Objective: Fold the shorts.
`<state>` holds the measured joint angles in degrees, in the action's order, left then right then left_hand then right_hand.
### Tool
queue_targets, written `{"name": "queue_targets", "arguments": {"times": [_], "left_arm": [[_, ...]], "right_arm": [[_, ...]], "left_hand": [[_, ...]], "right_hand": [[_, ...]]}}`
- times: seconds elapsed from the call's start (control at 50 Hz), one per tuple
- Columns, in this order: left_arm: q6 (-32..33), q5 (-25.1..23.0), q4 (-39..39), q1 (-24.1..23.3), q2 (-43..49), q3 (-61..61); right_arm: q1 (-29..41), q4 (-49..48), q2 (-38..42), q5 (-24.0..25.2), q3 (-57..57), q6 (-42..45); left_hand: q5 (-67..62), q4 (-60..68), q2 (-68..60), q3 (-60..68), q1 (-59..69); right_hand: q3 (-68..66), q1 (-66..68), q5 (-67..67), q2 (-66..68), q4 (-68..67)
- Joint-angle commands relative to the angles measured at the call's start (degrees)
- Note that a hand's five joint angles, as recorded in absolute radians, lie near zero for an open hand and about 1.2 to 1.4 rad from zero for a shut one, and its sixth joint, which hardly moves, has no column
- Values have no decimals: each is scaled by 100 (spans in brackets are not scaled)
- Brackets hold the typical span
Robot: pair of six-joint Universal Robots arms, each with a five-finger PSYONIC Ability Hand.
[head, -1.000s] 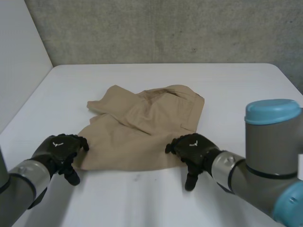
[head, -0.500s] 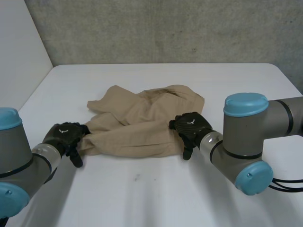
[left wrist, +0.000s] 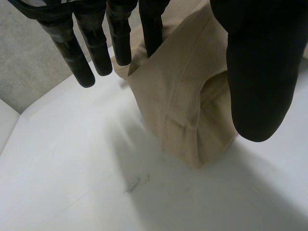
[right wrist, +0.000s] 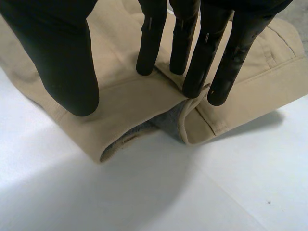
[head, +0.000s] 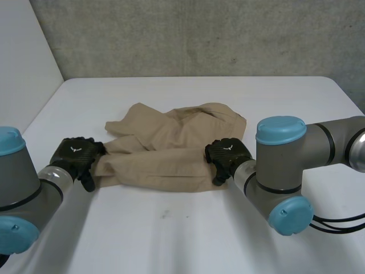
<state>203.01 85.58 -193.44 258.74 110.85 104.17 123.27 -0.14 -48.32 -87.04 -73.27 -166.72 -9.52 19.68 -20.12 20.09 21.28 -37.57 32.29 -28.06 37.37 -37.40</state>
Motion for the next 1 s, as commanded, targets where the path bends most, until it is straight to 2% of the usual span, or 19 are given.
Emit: {"name": "queue_targets", "arguments": {"times": [0.02, 0.04, 0.14, 0.24, 0.42, 0.58, 0.7, 0.8, 0.9, 1.0], "left_arm": [[-7, 2, 8, 1, -11, -2], [-7, 2, 8, 1, -11, 6], [-25, -6, 26, -8, -28, 33], [-34, -15, 105, 10, -301, 86], [-60, -33, 395, 124, -880, 472], [-69, -50, 404, 133, -1056, 701], [-183, -50, 605, 63, -1293, 894], [-525, -59, 992, -104, -1759, 1105], [-999, -77, 1089, -341, -2207, 1421], [-1071, -77, 1089, -403, -2305, 1606]], "right_arm": [[-4, -22, -55, -6, -38, 26], [-4, -13, -73, -6, -38, 52], [-66, 22, -266, -14, -117, 140], [-92, -30, -853, 3, -520, 175], [-663, -22, -1549, 56, -1136, 492], [-672, -48, -1602, 47, -1234, 430], [-655, -74, -1506, 47, -1242, 430], [-629, -92, -1453, 38, -1251, 430], [-620, -118, -1453, 47, -1260, 430], [-611, -153, -1444, 47, -1278, 439]], "left_hand": [[-112, 96, -52, 56, -63], [-112, 96, -52, 56, -63], [-112, 96, -52, 56, -63], [-112, 96, -52, 56, -63], [-230, 213, -170, 173, 54], [-1103, 1086, -1043, 1046, 927], [-1256, 1239, -1196, 1199, 1080], [-1558, 1542, -1498, 1502, 1383], [-2534, 2517, -2474, 2477, 2358], [-2450, 2434, -2391, 2394, 2275]], "right_hand": [[-3903, 4431, -3854, 3923, -3920], [-4240, 4768, -4191, 4260, -4257], [-4243, 4771, -4194, 4263, -4260], [-4243, 4771, -4194, 4263, -4260], [-4243, 4771, -4194, 4263, -4260], [-4243, 4771, -4194, 4263, -4260], [-4243, 4771, -4194, 4263, -4260], [-4243, 4771, -4194, 4263, -4260], [-4243, 4771, -4194, 4263, -4260], [-4243, 4771, -4194, 4263, -4260]]}}
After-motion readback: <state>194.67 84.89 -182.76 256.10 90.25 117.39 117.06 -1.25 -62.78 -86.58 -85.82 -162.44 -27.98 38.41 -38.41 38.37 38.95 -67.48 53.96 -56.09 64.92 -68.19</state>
